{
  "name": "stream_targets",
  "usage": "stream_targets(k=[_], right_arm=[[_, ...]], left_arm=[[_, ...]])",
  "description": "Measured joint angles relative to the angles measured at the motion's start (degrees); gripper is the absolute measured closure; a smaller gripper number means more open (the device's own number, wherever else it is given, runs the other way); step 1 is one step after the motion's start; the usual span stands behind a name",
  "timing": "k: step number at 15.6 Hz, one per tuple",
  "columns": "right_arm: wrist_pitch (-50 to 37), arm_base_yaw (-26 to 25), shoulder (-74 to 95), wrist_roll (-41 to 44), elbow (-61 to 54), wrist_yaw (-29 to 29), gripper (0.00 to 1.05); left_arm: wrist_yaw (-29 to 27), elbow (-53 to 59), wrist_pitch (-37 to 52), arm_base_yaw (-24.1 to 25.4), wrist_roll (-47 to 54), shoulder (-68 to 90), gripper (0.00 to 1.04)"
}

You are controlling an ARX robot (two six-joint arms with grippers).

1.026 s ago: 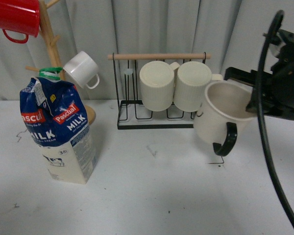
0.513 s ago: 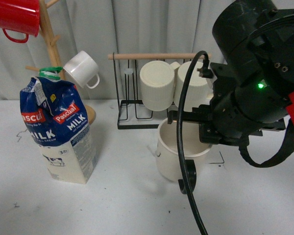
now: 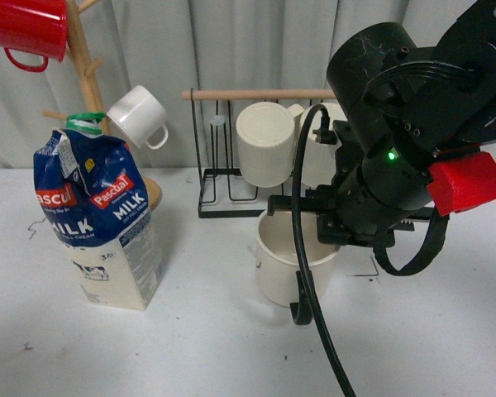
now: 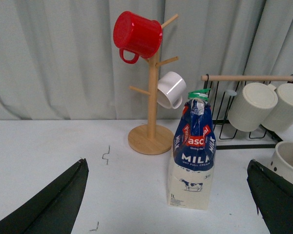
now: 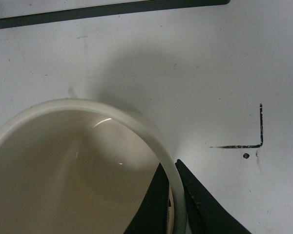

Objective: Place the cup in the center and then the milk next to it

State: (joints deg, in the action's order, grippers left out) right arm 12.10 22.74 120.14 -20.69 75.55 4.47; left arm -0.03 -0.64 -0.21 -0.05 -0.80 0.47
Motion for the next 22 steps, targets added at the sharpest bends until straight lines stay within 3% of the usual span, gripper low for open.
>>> stream_targets(k=[1,3,11,16,19,20,21,22], right_arm=[[0.02,-0.20,0.15,0.17,0.22,-0.61,0.89],[0.00,-0.28,0.15,0.22,0.31,-0.79,0.81],[-0.02,-0.39,0.15,0.46,0.48,-0.81,0.61],[-4.33,-0.70,-10.69,0.17,-3.17,-5.11,0.07],[-15.54,-0.70,-26.05,0.39,-11.28,-6.82,0.07],[-30.56,-0.28,-30.95,5.27,-18.45,2.45,0.17],[-40.17,-0.94,-38.88,11.61,-27.85,11.04,0.30],[-42.53,-3.37,-48.30,15.69,-36.06,13.81,0.43]], left_arm=[[0.02,0.00,0.00,0.00,0.00,0.00,0.07],[0.00,0.00,0.02,0.00,0.00,0.00,0.07],[0.02,0.00,0.00,0.00,0.00,0.00,0.07],[0.00,0.00,0.02,0.00,0.00,0.00,0.07],[0.00,0.00,0.00,0.00,0.00,0.00,0.07],[0.07,0.00,0.00,0.00,0.00,0.00,0.07],[0.00,0.00,0.00,0.00,0.00,0.00,0.07],[0.00,0.00,0.00,0.00,0.00,0.00,0.07]])
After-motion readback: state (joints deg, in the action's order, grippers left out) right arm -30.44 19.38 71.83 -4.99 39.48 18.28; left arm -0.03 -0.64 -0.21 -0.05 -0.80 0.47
